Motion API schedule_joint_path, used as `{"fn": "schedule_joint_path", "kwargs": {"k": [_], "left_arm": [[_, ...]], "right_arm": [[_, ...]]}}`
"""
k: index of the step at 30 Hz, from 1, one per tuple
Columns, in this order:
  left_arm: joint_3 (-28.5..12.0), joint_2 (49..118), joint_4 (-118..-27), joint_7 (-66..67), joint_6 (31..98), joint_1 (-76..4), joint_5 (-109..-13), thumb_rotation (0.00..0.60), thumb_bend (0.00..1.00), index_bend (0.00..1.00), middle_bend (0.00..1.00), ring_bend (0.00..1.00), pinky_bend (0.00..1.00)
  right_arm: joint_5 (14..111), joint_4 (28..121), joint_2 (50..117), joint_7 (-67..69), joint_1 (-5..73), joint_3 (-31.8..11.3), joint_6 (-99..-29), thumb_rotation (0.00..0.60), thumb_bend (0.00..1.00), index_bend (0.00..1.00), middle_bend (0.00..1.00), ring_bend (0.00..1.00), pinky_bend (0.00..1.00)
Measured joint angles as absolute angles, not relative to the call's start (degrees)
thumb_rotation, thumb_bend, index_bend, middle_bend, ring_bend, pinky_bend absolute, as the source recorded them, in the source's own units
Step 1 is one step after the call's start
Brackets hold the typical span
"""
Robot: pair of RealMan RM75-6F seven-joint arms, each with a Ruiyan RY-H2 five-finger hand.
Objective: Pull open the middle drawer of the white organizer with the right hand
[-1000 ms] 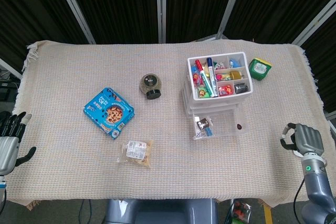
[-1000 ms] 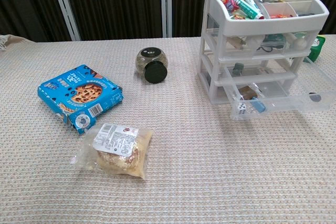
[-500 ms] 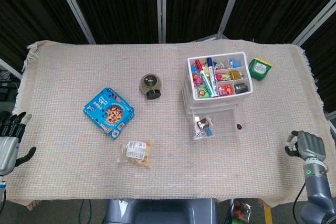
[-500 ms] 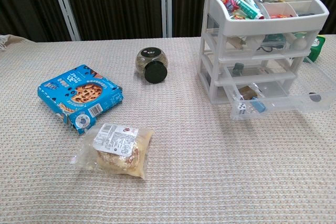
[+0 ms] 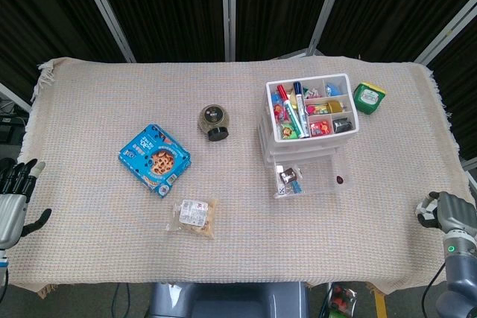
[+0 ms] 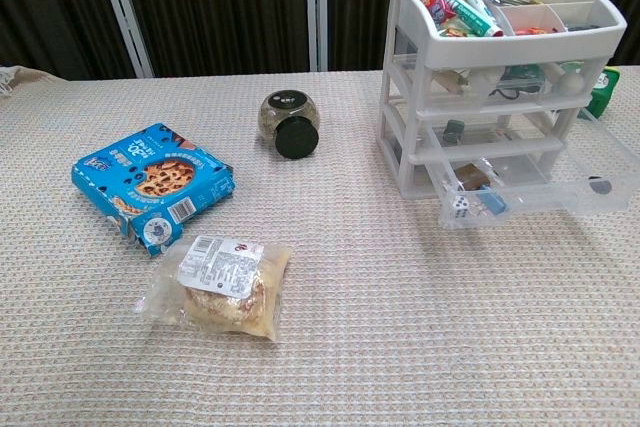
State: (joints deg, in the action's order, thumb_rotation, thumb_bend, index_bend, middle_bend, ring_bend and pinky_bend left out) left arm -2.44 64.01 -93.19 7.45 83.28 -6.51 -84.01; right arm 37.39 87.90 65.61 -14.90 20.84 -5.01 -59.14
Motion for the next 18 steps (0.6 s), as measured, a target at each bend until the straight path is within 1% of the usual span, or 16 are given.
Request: {"fn": "schedule_joint_path", "kwargs": {"k": [9, 18], "left_arm": [[-2.5, 64.0, -93.3, 7.6, 83.4, -6.5, -84.0, 0.6, 0.32, 0.0, 0.0, 0.0, 0.0], [-2.4, 64.1, -93.1, 7.5, 83.6, -6.4, -84.2, 0.6, 0.32, 0.0, 0.0, 0.0, 0.0]], "right_arm": [[35.1, 88.1, 65.4, -16.4, 20.0, -5.1, -59.6, 0.6, 0.3, 0.6, 1.0, 1.0, 0.63], [34.3, 85.5, 66.8, -16.5, 19.7, -5.5, -58.7, 0.6, 0.3, 0.6, 1.0, 1.0, 0.63]]}}
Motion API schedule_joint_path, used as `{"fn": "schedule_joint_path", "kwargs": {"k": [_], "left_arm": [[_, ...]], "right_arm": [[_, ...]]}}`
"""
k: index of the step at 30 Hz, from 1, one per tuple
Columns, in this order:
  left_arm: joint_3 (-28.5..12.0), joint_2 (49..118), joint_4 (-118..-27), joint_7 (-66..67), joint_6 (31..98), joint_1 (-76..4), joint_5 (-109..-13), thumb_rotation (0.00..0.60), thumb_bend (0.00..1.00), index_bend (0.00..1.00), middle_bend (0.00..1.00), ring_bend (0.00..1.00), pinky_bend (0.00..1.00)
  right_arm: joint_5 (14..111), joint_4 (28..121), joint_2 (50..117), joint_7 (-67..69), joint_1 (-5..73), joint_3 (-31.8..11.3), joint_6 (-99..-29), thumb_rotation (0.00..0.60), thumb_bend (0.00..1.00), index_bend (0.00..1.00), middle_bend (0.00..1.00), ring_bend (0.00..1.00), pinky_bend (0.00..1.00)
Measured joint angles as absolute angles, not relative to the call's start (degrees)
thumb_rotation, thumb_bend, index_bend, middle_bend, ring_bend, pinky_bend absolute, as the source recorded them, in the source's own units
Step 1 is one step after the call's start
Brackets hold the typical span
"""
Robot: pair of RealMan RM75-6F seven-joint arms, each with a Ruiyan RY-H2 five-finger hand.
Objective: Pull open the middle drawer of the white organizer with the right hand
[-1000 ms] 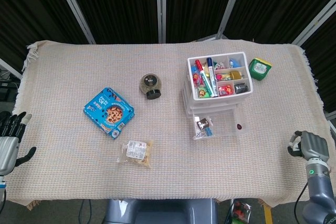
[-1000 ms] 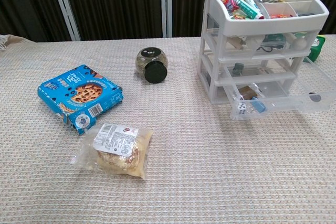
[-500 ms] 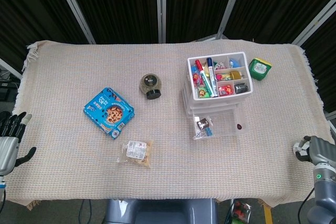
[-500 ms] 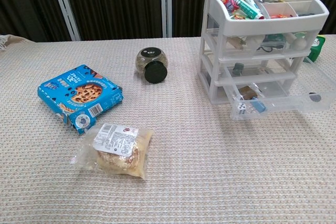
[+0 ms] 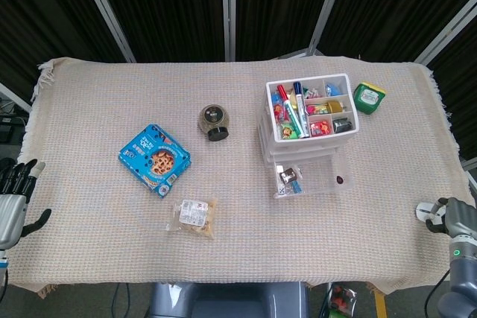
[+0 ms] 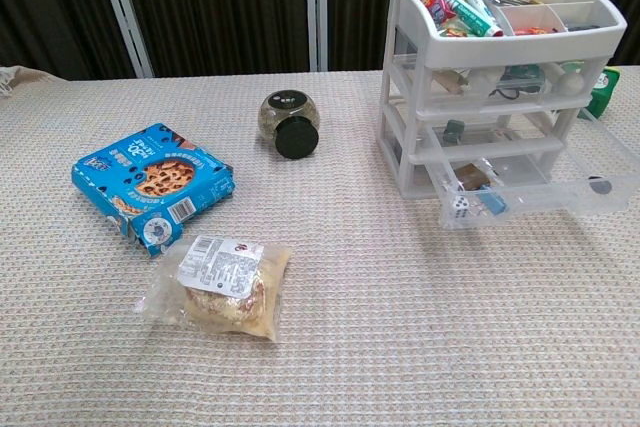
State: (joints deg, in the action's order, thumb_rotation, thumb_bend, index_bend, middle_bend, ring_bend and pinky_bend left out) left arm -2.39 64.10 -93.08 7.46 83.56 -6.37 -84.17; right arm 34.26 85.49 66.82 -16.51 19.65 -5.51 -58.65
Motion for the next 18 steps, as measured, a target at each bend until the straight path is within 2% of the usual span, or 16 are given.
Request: {"fn": "schedule_joint_path", "kwargs": {"k": [18], "left_arm": [[-2.4, 64.1, -93.0, 7.4, 83.5, -6.4, -84.2, 0.6, 0.32, 0.0, 0.0, 0.0, 0.0]], "right_arm": [[34.4, 78.0, 71.7, -16.5, 18.9, -7.1, -59.0, 0.6, 0.29, 0.6, 1.0, 1.0, 0.63]]}}
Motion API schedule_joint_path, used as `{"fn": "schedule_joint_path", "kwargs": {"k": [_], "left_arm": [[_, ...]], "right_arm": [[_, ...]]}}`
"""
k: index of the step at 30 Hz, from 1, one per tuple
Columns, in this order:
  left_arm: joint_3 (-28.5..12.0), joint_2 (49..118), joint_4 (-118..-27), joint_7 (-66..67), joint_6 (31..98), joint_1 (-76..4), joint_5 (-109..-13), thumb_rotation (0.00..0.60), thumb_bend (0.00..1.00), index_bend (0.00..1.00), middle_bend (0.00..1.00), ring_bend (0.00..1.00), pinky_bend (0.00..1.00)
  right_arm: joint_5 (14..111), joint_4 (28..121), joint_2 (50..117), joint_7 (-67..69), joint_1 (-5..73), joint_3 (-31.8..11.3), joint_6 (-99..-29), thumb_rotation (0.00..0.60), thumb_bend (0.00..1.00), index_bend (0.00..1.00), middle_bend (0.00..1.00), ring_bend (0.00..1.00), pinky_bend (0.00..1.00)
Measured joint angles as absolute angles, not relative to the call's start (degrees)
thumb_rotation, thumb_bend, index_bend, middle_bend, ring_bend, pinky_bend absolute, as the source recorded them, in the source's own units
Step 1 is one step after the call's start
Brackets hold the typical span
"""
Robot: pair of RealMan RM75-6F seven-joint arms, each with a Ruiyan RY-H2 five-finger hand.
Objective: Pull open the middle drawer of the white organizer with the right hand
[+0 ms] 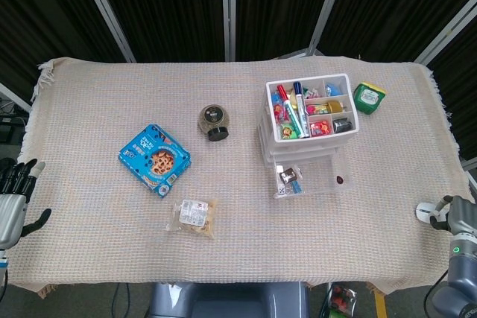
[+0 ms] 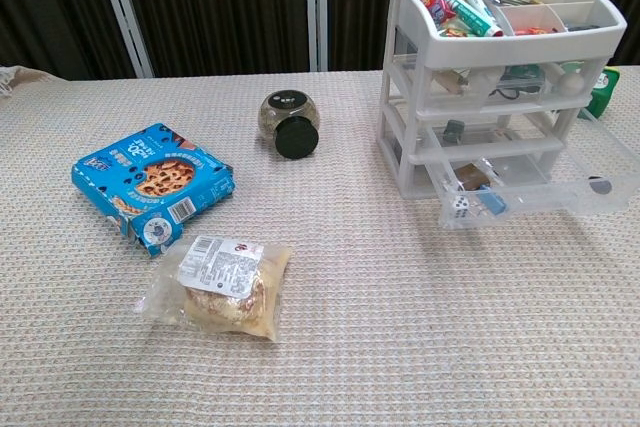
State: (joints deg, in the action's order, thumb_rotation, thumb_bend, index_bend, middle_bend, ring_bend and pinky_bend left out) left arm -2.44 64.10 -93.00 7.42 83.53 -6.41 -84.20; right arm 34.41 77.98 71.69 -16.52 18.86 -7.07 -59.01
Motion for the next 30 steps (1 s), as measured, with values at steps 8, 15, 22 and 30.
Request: {"fn": "schedule_joint_path", "kwargs": {"k": [8, 15, 22, 30], "left_arm": [[-2.5, 64.2, -93.1, 7.7, 83.6, -6.4, -84.1, 0.6, 0.32, 0.0, 0.0, 0.0, 0.0], [-2.5, 64.2, -93.1, 7.6, 83.6, -6.4, -84.2, 0.6, 0.32, 0.0, 0.0, 0.0, 0.0], [-2.5, 64.1, -93.1, 7.6, 83.6, -6.4, -84.2, 0.6, 0.32, 0.0, 0.0, 0.0, 0.0], [-2.5, 64.2, -93.1, 7.6, 83.6, -6.4, -84.2, 0.6, 0.32, 0.0, 0.0, 0.0, 0.0]], "right_arm": [[33.4, 75.1, 73.2, -17.6, 18.6, -7.6, -58.2, 0.6, 0.29, 0.6, 1.0, 1.0, 0.63], [33.1, 73.6, 74.0, -17.5, 18.3, -8.4, -57.8, 0.6, 0.29, 0.6, 1.0, 1.0, 0.63], [33.9, 71.9, 75.1, -17.2, 18.0, -9.3, -58.0, 0.6, 0.29, 0.6, 1.0, 1.0, 0.63], [35.2, 70.5, 76.3, -16.4, 17.5, -10.4, -59.2, 0.6, 0.29, 0.61, 1.0, 1.0, 0.63]]}}
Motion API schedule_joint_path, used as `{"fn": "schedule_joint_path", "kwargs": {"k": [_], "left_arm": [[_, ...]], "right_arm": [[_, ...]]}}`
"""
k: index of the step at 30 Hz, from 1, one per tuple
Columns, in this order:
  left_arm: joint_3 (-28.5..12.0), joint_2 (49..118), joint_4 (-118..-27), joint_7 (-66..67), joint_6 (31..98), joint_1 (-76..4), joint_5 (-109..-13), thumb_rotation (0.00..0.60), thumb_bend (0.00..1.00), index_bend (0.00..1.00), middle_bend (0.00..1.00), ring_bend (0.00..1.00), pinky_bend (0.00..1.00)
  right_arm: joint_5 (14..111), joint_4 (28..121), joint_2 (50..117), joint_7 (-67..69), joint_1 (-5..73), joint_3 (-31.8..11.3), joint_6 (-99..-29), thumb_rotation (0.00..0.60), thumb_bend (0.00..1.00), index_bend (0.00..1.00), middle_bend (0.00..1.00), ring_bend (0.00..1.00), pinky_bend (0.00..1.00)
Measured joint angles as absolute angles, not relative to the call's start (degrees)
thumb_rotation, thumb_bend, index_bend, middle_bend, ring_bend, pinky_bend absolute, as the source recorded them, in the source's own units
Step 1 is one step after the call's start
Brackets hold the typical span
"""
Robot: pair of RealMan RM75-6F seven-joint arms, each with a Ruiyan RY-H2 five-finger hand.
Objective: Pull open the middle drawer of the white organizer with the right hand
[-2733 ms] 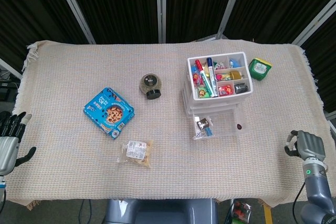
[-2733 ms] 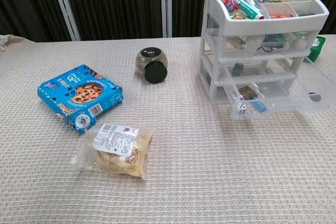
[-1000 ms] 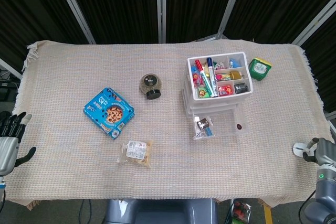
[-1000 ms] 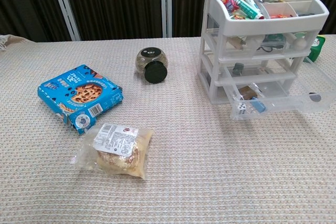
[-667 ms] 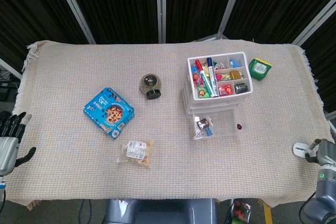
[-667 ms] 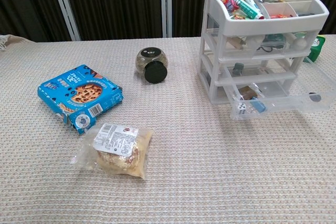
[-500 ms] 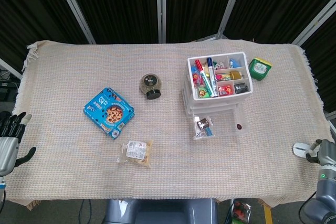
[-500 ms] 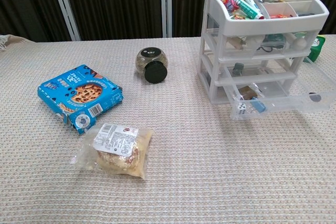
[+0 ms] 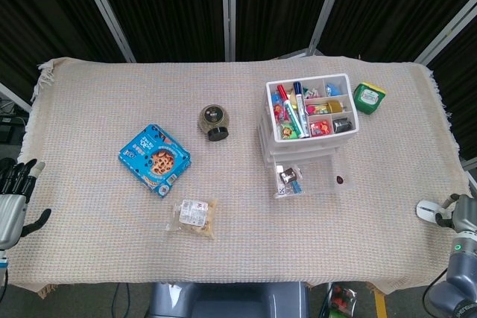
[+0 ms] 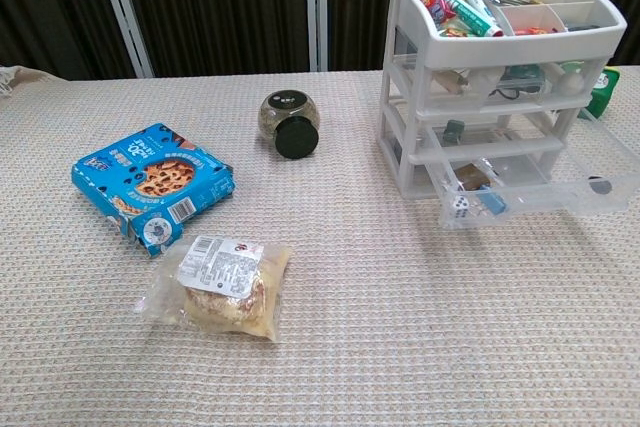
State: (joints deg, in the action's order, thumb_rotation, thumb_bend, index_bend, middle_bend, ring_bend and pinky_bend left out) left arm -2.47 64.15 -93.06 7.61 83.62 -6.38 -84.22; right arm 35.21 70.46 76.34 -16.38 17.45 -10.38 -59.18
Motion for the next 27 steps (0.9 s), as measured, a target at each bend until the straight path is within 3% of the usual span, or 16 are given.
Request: {"fn": "schedule_joint_path", "kwargs": {"k": [9, 17, 22, 27], "left_arm": [[-2.4, 64.1, -93.1, 7.5, 83.6, -6.4, -84.3, 0.6, 0.32, 0.0, 0.0, 0.0, 0.0], [-2.4, 64.1, -93.1, 7.5, 83.6, -6.4, -84.3, 0.6, 0.32, 0.0, 0.0, 0.0, 0.0], [-2.5, 64.1, -93.1, 7.5, 83.6, -6.4, -84.3, 0.6, 0.32, 0.0, 0.0, 0.0, 0.0], [-2.5, 64.1, -93.1, 7.5, 83.5, -6.4, -84.2, 0.6, 0.32, 0.0, 0.0, 0.0, 0.0]], "right_arm": [[33.7, 69.7, 76.6, -18.4, 17.3, -10.7, -57.7, 0.6, 0.23, 0.53, 1.0, 0.98, 0.63], [33.5, 72.0, 75.6, -19.1, 16.9, -11.3, -58.2, 0.6, 0.19, 0.19, 0.99, 0.96, 0.63], [33.8, 74.8, 74.3, -19.3, 16.5, -11.6, -59.5, 0.6, 0.18, 0.13, 0.96, 0.94, 0.63], [36.3, 77.8, 73.3, -18.7, 16.0, -12.4, -64.4, 0.6, 0.18, 0.13, 0.93, 0.91, 0.63]]}}
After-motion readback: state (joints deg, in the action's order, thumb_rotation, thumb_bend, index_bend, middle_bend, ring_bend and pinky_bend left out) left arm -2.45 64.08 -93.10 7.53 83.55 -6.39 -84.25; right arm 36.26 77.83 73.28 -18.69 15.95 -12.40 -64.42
